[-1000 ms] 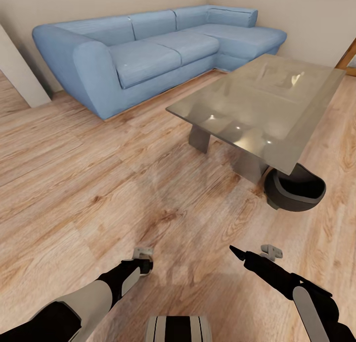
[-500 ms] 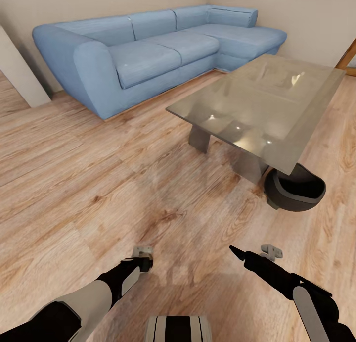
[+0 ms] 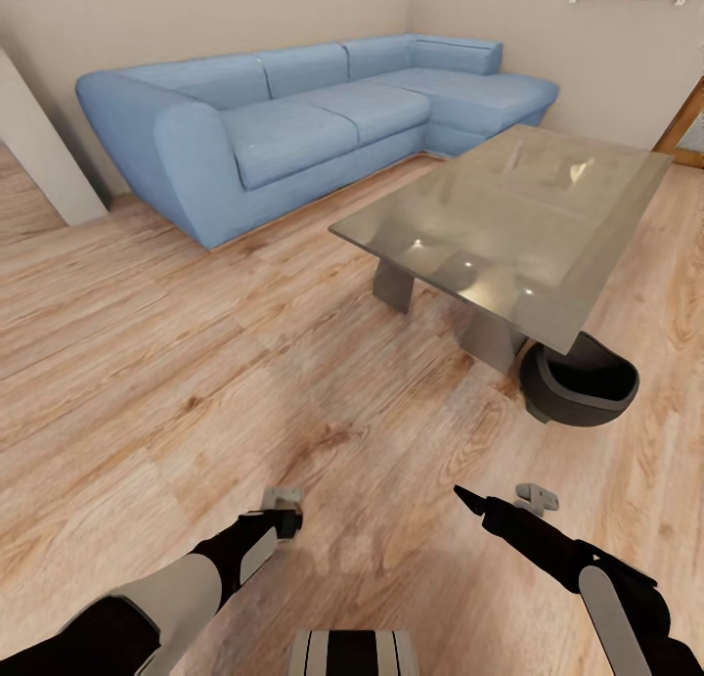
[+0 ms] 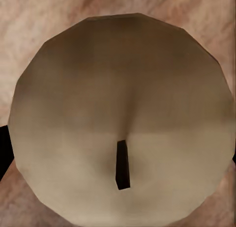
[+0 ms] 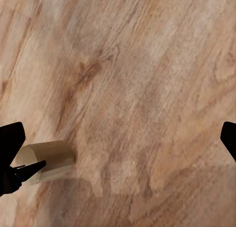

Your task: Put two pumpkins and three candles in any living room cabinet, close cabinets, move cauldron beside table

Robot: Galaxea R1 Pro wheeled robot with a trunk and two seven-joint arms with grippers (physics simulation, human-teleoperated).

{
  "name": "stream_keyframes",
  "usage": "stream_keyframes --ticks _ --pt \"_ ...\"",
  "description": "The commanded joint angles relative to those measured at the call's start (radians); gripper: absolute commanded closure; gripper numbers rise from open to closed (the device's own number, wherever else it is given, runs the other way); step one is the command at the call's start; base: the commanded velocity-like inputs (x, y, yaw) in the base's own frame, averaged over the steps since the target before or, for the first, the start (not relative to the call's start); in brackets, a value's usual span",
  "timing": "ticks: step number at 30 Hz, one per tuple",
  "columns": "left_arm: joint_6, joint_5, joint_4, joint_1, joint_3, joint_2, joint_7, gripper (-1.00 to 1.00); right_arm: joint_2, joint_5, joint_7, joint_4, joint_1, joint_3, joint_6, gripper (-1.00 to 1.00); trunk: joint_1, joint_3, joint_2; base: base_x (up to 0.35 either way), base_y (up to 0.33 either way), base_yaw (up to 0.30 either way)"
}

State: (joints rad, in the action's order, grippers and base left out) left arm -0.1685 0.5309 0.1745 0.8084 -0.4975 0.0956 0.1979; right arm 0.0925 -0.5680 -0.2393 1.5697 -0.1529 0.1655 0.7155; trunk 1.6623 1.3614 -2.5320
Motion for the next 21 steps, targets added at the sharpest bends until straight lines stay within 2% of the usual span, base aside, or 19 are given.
stream_keyframes --ticks 1,10,21 --pt "-0.006 0.011 0.002 0.000 -0.007 0.000 0.006 1.00 0.000 0.002 -0.005 0.000 0.000 0.002 0.006 -1.00 -0.001 -0.003 0.000 0.000 0.000 0.000" --pt "-0.066 0.015 0.002 0.001 -0.003 0.000 0.006 1.00 0.002 0.003 -0.004 -0.003 0.000 0.003 0.006 -1.00 -0.005 -0.038 0.002 0.000 0.000 0.000" --pt "-0.077 0.015 0.002 0.000 -0.003 0.000 0.007 1.00 -0.004 -0.002 -0.005 -0.001 0.000 0.005 0.021 -1.00 -0.010 -0.081 0.005 -0.003 0.000 0.000"
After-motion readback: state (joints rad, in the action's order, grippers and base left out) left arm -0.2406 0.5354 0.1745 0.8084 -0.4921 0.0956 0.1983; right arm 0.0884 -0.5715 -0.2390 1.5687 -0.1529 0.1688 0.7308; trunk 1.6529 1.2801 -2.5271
